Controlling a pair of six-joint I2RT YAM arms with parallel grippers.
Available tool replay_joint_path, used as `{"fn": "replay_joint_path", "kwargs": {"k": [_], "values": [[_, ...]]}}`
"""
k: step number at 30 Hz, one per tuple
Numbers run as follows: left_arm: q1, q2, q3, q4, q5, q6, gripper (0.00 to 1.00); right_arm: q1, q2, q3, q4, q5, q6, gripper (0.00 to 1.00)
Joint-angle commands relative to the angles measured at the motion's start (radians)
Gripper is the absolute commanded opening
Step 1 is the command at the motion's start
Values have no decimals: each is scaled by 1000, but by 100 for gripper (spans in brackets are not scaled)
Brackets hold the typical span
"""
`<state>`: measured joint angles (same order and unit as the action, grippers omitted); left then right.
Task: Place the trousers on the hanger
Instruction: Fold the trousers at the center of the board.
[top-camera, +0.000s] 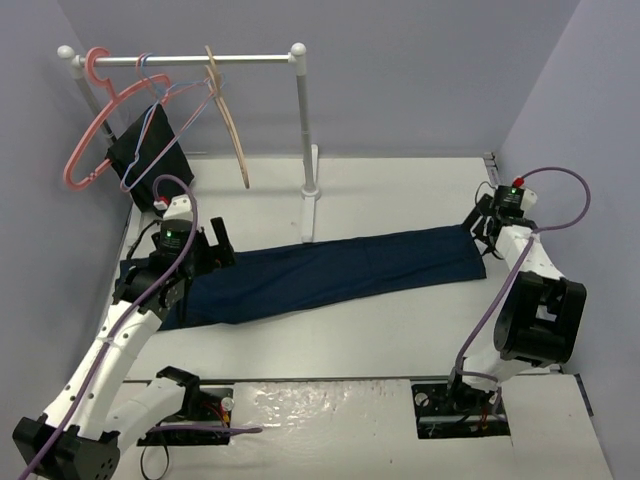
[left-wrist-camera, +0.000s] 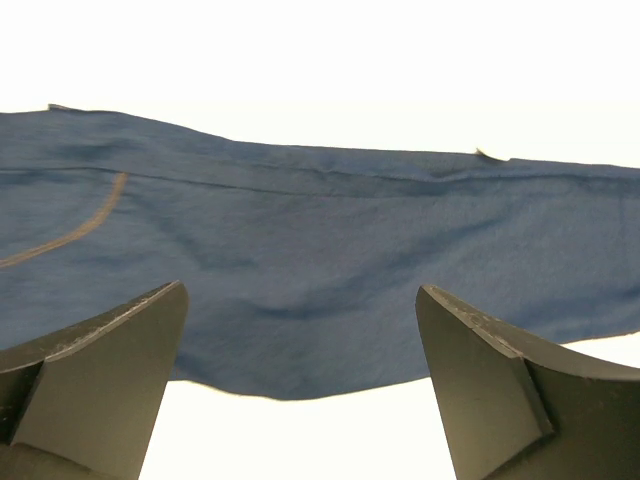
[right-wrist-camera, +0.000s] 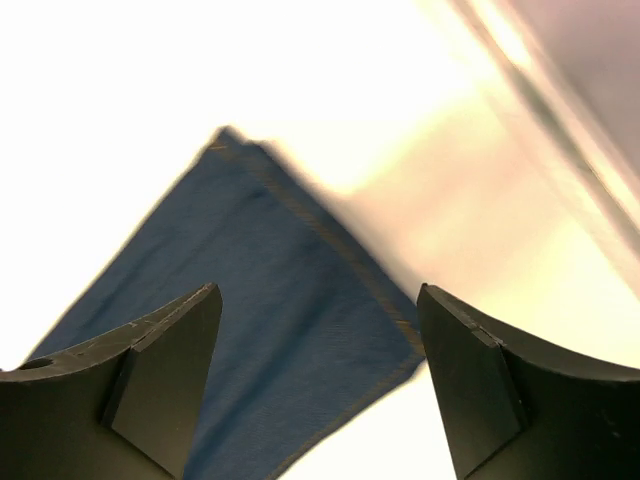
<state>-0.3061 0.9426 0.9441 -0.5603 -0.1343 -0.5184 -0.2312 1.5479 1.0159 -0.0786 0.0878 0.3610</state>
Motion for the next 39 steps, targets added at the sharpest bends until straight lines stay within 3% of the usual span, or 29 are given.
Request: {"fn": "replay_joint_path", "kwargs": {"k": [1,10,17,28,34,39], "values": [[10,-28,10,-82,11,153,97,-71,13,-4,-36,-15,-11,78],[13,-120,-67,-4,-3,193,97,-85,159,45,-4,-67,-123,78],[30,-89,-65,-17,-19,208,97,-76,223,37,68,-221,-208,78],[30,-83,-63,-5,-13,218,97,7,274,21,-13,-194,-243,76],[30,-88,-62,-7,-18,219,97,31,288,21,-39,-161,-232,57],[30,-90,-62,-11,-25,220,97,32,296,23,-47,-146,-236,27]]}}
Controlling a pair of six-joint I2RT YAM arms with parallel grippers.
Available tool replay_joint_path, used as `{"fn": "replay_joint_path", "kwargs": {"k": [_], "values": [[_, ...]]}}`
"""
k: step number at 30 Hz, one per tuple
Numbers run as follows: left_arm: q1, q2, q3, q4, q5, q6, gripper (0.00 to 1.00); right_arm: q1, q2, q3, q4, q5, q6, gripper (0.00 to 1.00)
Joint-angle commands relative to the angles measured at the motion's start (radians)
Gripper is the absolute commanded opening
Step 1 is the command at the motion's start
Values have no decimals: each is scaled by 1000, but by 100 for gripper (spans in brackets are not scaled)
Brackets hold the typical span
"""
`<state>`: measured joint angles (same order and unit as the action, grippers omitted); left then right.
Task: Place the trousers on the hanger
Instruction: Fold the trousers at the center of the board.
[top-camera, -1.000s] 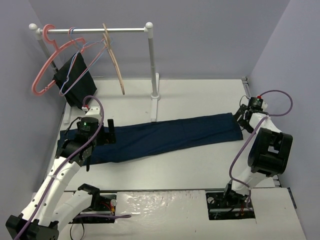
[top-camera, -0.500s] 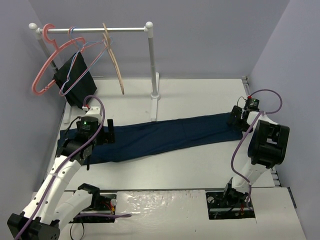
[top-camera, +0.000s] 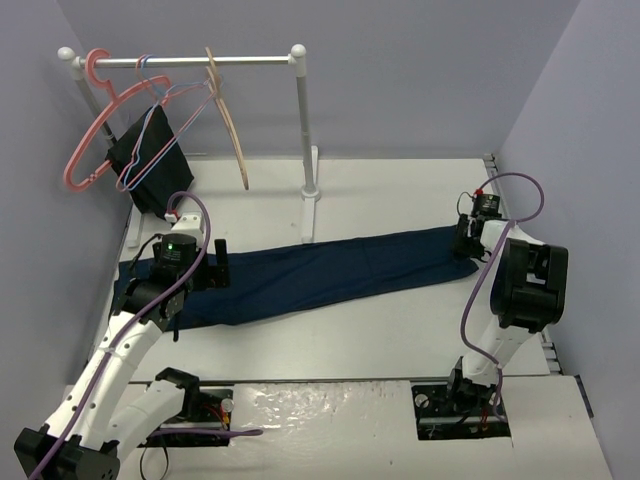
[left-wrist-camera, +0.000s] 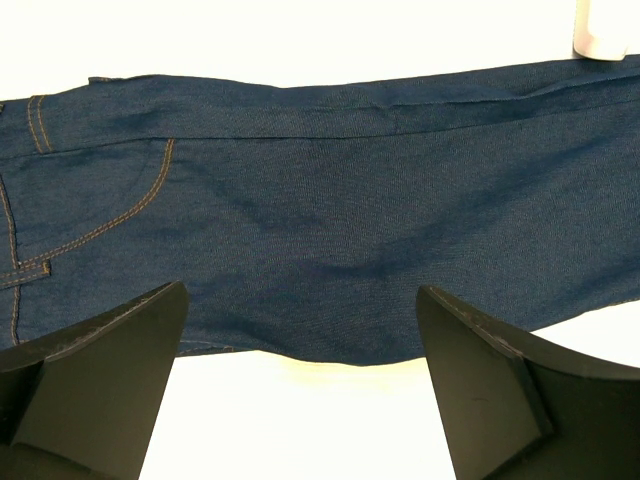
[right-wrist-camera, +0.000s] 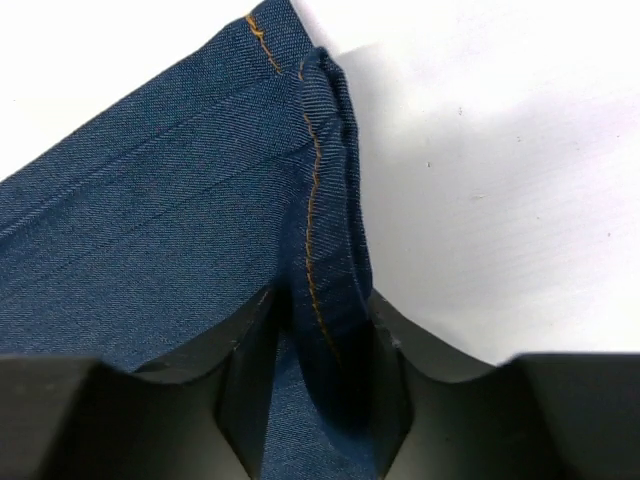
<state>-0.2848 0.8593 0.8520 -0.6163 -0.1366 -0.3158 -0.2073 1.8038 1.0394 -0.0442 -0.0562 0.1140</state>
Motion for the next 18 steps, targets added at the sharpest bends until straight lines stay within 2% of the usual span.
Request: {"fn": "replay_joint_path", "kwargs": {"k": [1,4,9,18], "values": [[9,-7,29,46,-23,17,97,8,37,1,-81,-1,11,20],[9,-9,27,46,-26,18,97,8,-7,14,-85,16,24,0],[8,-11,27,43,-29,15,97,2,-139,159,-170,42,53,0],[9,-7,23,41,-31,7,97,-79,-203,610,-359,103,-18,0]]}}
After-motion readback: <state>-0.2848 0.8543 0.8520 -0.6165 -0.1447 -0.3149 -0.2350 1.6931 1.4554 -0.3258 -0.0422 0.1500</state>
